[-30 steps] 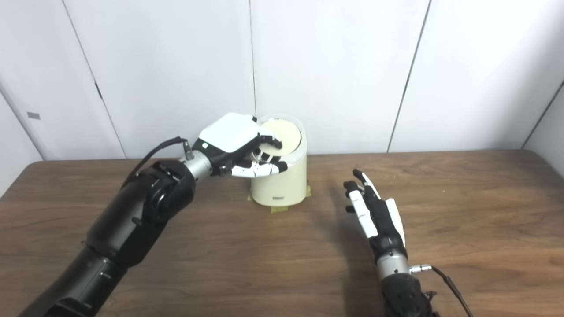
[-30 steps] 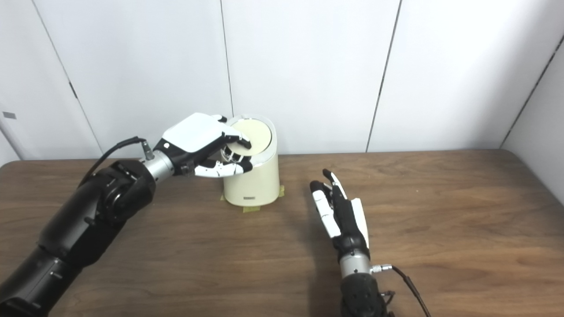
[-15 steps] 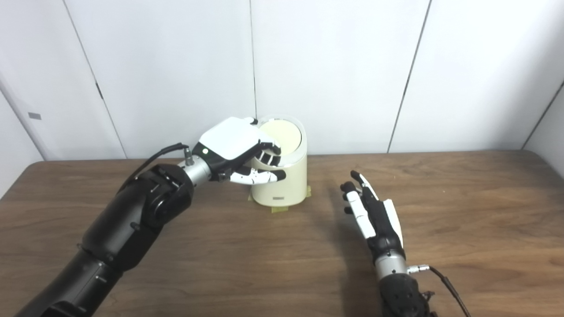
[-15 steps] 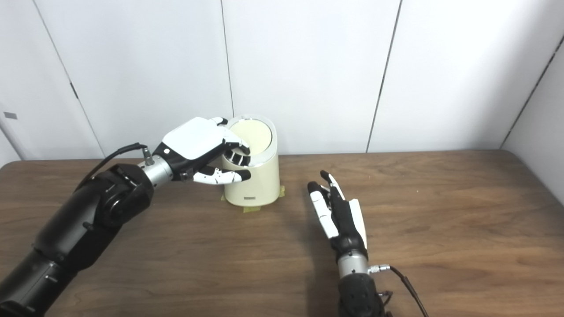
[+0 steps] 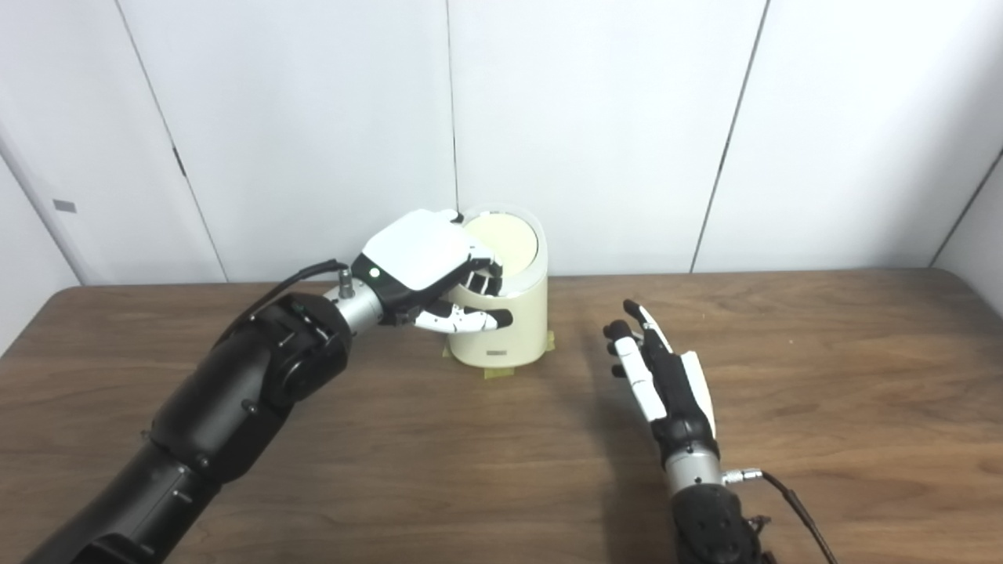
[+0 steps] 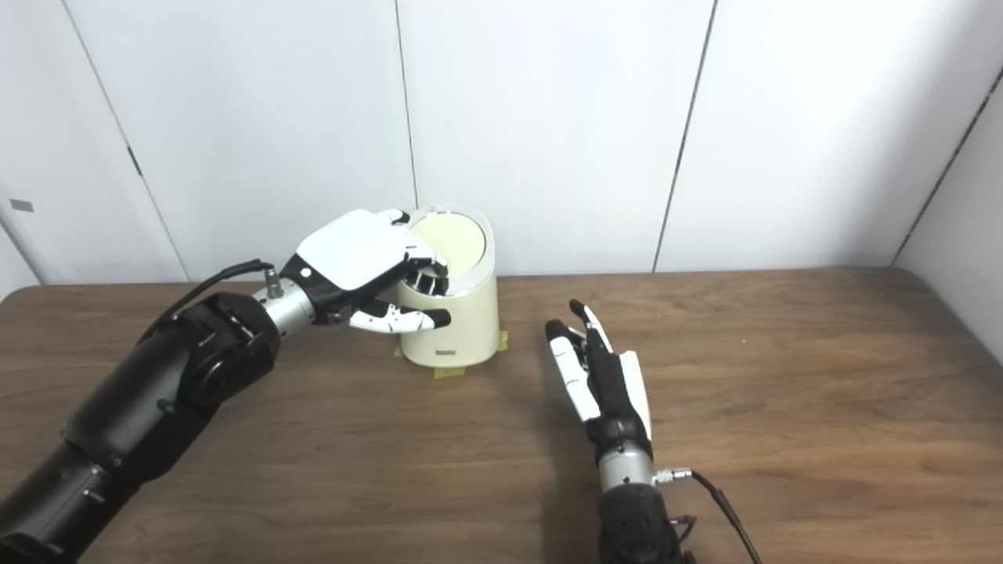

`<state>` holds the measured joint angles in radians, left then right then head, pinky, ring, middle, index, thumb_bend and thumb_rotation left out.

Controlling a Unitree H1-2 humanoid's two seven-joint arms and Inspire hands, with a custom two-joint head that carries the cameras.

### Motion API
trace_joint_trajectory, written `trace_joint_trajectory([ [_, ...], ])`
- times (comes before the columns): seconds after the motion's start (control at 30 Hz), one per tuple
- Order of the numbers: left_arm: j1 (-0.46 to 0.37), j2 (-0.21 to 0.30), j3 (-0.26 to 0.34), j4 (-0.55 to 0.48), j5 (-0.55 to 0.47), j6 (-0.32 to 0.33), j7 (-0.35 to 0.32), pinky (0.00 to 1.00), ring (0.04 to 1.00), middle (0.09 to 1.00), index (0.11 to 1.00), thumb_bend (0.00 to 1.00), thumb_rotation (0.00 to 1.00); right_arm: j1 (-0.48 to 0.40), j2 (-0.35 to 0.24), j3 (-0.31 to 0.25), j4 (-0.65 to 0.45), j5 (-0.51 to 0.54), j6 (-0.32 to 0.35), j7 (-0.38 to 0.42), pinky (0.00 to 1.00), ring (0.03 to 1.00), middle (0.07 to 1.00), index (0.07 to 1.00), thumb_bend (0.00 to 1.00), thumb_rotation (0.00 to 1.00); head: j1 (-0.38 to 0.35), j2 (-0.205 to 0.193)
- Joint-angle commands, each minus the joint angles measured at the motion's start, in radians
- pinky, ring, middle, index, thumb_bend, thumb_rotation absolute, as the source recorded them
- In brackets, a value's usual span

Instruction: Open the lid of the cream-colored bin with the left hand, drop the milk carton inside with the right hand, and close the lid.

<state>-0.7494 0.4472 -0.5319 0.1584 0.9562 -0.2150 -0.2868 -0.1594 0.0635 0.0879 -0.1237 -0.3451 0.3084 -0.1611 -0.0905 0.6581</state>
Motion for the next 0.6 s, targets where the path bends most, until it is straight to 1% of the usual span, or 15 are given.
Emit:
trace_joint_trajectory([
  [0.0, 0.021, 0.009, -0.045, 0.017, 0.009, -0.009, -0.106, 0.92, 0.793, 0.771, 0.763, 0.54, 1.00, -0.042, 0.006, 0.002, -0.039, -0.008, -0.023, -0.006, 0.71, 0.801, 0.804, 0.917, 0.55, 1.00, -0.003, 0.002],
  [0.07, 0.023, 0.008, -0.053, 0.016, 0.010, -0.010, -0.115, 0.91, 0.792, 0.771, 0.759, 0.54, 1.00, -0.042, 0.007, 0.003, -0.039, -0.010, -0.023, -0.008, 0.71, 0.804, 0.803, 0.917, 0.56, 1.00, -0.004, 0.003],
  [0.2, 0.026, 0.008, -0.069, 0.011, 0.022, -0.013, -0.127, 0.93, 0.787, 0.757, 0.737, 0.53, 1.00, -0.042, 0.010, 0.001, -0.048, -0.015, -0.007, -0.009, 0.70, 0.795, 0.801, 0.914, 0.55, 1.00, -0.002, 0.006],
  [0.3, 0.026, 0.009, -0.068, 0.007, 0.015, -0.009, -0.131, 0.94, 0.789, 0.759, 0.735, 0.52, 1.00, -0.041, 0.007, 0.001, -0.046, -0.015, -0.011, -0.008, 0.70, 0.795, 0.804, 0.913, 0.55, 1.00, -0.003, 0.006],
  [0.47, 0.037, 0.012, -0.029, -0.048, -0.054, 0.023, -0.159, 0.91, 0.791, 0.769, 0.756, 0.52, 1.00, -0.041, 0.009, 0.000, -0.050, -0.014, -0.005, -0.007, 0.71, 0.795, 0.806, 0.913, 0.56, 1.00, -0.005, 0.007],
  [0.57, 0.054, 0.007, 0.016, -0.086, -0.113, 0.038, -0.148, 0.88, 0.785, 0.764, 0.750, 0.52, 1.00, -0.042, 0.008, 0.000, -0.050, -0.020, 0.001, -0.008, 0.70, 0.793, 0.804, 0.910, 0.56, 1.00, -0.007, 0.007],
])
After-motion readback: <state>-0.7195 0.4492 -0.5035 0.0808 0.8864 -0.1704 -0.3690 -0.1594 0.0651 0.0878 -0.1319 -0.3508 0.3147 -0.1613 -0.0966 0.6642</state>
